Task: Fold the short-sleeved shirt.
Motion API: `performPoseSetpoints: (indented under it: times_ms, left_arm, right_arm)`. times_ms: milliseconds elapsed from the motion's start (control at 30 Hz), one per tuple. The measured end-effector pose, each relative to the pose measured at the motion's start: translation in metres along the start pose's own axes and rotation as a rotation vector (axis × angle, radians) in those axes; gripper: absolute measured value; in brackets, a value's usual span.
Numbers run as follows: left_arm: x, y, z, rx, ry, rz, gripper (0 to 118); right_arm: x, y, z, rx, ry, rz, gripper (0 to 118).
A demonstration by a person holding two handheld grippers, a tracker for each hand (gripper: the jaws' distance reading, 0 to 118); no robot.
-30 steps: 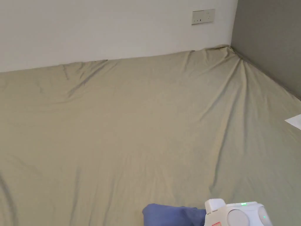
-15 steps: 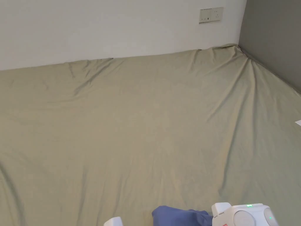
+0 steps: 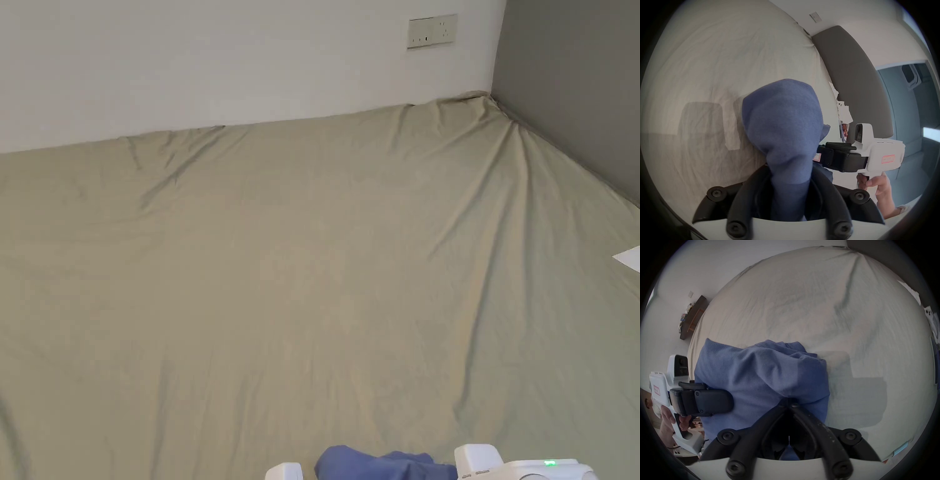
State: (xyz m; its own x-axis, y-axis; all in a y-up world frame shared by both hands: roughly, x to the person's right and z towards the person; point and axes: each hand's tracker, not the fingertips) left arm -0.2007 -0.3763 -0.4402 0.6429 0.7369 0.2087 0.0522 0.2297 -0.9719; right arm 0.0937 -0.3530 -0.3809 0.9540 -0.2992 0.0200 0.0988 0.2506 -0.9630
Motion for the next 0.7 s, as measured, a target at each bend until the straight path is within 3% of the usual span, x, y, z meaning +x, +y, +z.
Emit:
performPoseSetpoints:
  times_ms: [67,200,300,500,700]
  left_arm:
    - [-0.005,0.004,0.004,-0.013,-0.01,0.026,20]
    - [-0.033,0.01,0.032,-0.001,0.024,0.073,20]
    - [-0.061,0.014,0.073,0.018,0.055,0.089,20]
    - [-0.149,0.022,0.191,0.035,0.187,0.208,20]
    - [-0.216,0.034,0.307,0.021,0.484,0.224,20]
  right_arm:
    - [-0.003,-0.001,0.007,0.026,0.015,-0.006,0]
    - [0.003,-0.003,0.035,0.141,0.15,-0.113,0]
    - [0.002,0.004,0.057,0.216,0.222,-0.147,0]
    - [-0.026,0.027,0.079,0.278,0.216,-0.095,0]
    - [-0.054,0.038,0.076,0.299,0.218,-0.074,0]
